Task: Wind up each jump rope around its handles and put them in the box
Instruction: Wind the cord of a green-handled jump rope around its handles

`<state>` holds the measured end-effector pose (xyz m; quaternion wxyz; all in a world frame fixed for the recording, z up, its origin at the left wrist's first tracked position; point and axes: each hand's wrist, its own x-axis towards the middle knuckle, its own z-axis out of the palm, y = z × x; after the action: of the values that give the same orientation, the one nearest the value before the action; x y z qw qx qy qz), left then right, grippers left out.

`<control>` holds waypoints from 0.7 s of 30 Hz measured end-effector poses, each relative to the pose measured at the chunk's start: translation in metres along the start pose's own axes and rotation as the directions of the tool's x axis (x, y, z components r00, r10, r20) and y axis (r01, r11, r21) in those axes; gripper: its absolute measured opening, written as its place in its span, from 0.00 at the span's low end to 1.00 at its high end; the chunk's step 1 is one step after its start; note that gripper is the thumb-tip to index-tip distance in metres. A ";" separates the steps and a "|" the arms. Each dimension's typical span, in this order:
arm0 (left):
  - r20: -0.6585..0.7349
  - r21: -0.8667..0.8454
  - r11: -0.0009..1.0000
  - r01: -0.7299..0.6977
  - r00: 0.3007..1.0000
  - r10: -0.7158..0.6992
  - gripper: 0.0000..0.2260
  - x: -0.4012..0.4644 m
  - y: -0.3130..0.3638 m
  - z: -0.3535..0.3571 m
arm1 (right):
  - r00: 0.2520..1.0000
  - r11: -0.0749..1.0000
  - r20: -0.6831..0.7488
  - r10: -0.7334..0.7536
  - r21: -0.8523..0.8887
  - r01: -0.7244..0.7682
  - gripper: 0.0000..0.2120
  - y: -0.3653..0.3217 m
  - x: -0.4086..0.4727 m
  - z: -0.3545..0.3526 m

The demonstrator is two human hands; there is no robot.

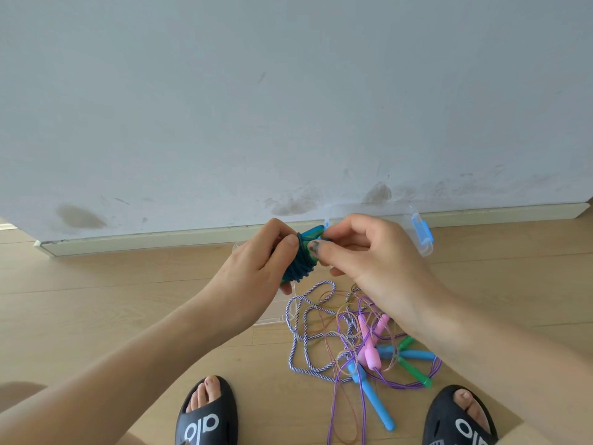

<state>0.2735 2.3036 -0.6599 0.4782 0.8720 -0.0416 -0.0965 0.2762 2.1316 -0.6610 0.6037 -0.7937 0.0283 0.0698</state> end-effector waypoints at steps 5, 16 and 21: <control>-0.018 -0.002 1.000 0.002 1.000 -0.002 0.09 0.001 0.000 0.002 | 0.991 0.985 -0.032 -0.131 -0.115 0.127 0.01 0.005 0.002 0.001; -0.079 0.011 1.000 0.024 0.997 -0.023 0.09 0.005 -0.001 0.008 | 0.962 0.975 -0.195 -0.191 -0.154 0.162 0.05 0.011 0.003 0.017; -0.099 0.018 0.999 0.039 0.994 -0.037 0.10 0.006 0.001 0.010 | 0.933 0.969 -0.265 -0.245 -0.103 0.225 0.05 0.011 0.004 0.023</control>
<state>0.2779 2.2940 -0.6646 0.4689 0.8811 -0.0024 -0.0617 0.2770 2.1510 -0.6784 0.5693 -0.8142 0.0146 -0.1130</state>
